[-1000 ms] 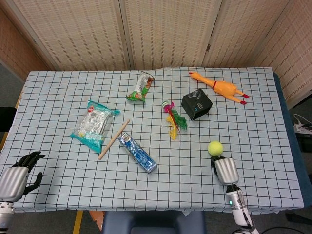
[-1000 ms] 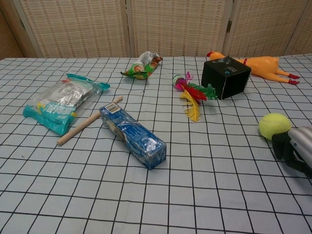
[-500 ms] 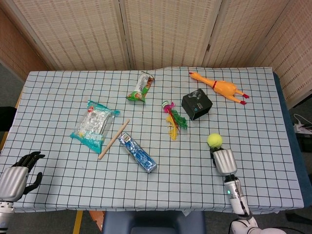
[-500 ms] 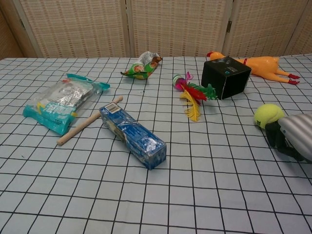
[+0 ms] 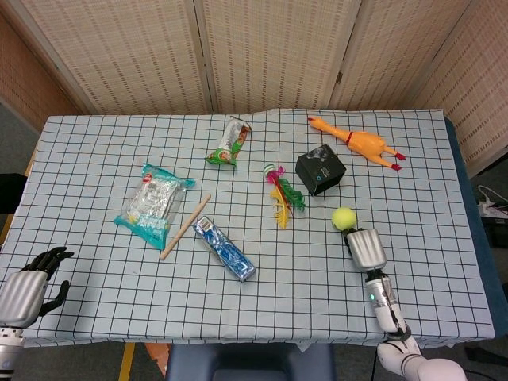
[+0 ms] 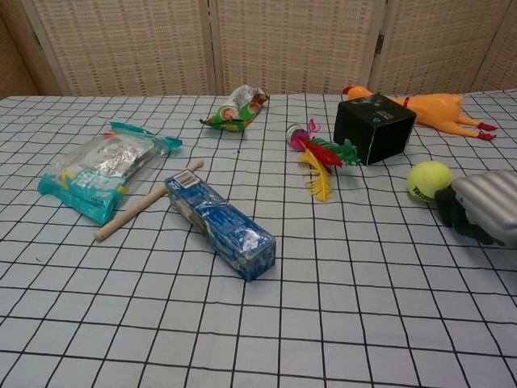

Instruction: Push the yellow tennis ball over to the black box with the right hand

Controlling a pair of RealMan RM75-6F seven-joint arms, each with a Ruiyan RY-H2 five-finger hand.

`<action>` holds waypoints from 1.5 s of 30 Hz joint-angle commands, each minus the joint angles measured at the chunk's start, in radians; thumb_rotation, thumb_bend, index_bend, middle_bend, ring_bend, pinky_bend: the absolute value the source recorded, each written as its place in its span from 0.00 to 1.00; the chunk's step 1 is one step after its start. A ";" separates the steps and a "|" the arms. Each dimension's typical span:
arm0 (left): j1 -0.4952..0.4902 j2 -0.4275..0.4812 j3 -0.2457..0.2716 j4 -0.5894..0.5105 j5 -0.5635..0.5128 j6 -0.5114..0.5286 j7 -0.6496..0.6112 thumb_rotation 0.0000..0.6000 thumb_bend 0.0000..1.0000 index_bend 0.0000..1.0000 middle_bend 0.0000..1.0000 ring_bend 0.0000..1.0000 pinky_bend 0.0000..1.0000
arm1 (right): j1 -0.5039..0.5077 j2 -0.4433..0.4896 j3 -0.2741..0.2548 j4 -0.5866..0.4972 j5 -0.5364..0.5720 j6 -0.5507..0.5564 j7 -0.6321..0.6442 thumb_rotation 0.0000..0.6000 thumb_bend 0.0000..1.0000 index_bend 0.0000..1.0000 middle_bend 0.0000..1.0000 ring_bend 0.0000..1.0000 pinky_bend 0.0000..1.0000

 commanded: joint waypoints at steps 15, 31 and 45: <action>-0.001 0.002 -0.002 0.000 -0.005 -0.002 -0.003 1.00 0.50 0.24 0.15 0.17 0.42 | 0.068 -0.043 0.000 0.039 0.016 -0.049 -0.001 1.00 1.00 1.00 0.84 0.70 0.94; 0.000 0.003 0.000 0.000 -0.003 -0.002 -0.007 1.00 0.50 0.24 0.15 0.17 0.42 | 0.110 -0.015 0.026 -0.002 0.043 -0.034 -0.050 1.00 1.00 1.00 0.84 0.70 0.94; -0.005 -0.003 0.000 0.004 -0.014 -0.016 0.007 1.00 0.50 0.24 0.15 0.17 0.42 | 0.142 -0.032 0.030 0.059 0.059 -0.091 -0.032 1.00 1.00 1.00 0.84 0.70 0.94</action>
